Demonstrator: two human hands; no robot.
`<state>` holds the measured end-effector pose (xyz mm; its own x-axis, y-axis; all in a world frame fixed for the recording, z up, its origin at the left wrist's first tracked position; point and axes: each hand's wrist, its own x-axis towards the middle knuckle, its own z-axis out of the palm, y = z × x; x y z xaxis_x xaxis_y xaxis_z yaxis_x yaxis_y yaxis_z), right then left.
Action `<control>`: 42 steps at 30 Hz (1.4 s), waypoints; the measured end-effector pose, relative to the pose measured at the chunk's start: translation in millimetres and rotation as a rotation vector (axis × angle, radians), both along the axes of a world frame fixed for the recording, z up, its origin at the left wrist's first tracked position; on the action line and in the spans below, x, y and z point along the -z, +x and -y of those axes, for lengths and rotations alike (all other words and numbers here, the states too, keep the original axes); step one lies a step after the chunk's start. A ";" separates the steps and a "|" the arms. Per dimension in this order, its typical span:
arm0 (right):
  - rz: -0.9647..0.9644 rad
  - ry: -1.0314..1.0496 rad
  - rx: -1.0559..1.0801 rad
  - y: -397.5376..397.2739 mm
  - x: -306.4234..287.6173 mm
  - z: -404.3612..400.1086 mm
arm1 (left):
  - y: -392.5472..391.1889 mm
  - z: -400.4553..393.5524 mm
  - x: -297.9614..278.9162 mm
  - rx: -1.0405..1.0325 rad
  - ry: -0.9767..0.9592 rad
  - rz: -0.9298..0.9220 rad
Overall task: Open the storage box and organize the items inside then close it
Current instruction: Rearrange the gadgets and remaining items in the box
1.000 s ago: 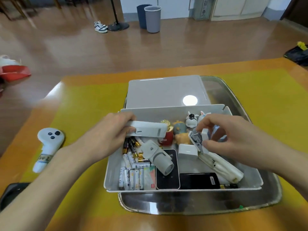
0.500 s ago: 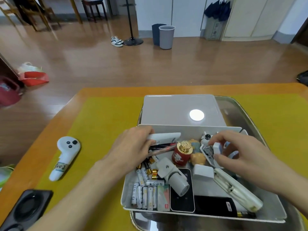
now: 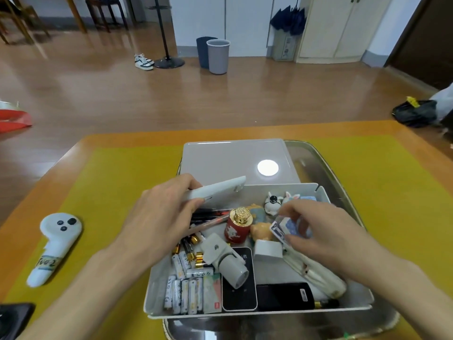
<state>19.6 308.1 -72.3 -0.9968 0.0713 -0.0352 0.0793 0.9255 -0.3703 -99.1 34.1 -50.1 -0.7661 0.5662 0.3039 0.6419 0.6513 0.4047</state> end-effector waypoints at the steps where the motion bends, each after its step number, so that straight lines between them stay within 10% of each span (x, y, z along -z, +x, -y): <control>1: -0.034 -0.011 0.030 -3.2 1.4 -2.4 | 1.0 -1.2 -0.7 0.001 -0.002 -0.002; 10: -0.111 0.165 0.021 -29.4 12.2 12.3 | 7.9 -4.2 -0.4 0.081 0.000 -0.036; 17: -0.109 -0.576 -0.069 -11.7 -14.7 8.9 | 13.2 -23.7 13.2 0.245 0.064 -0.029; 31: -0.045 0.184 -0.254 18.7 -9.1 -13.4 | 39.4 -49.3 22.6 0.417 0.126 0.020; 42: -0.054 0.546 0.079 16.5 9.2 -22.1 | 31.4 -17.8 31.8 0.520 -0.381 -0.045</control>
<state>36.1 330.1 -81.5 -0.9871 0.1397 0.0784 0.1505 0.9762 0.1563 -67.6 52.0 -81.9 -0.3542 0.9345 0.0340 0.9232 0.3437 0.1720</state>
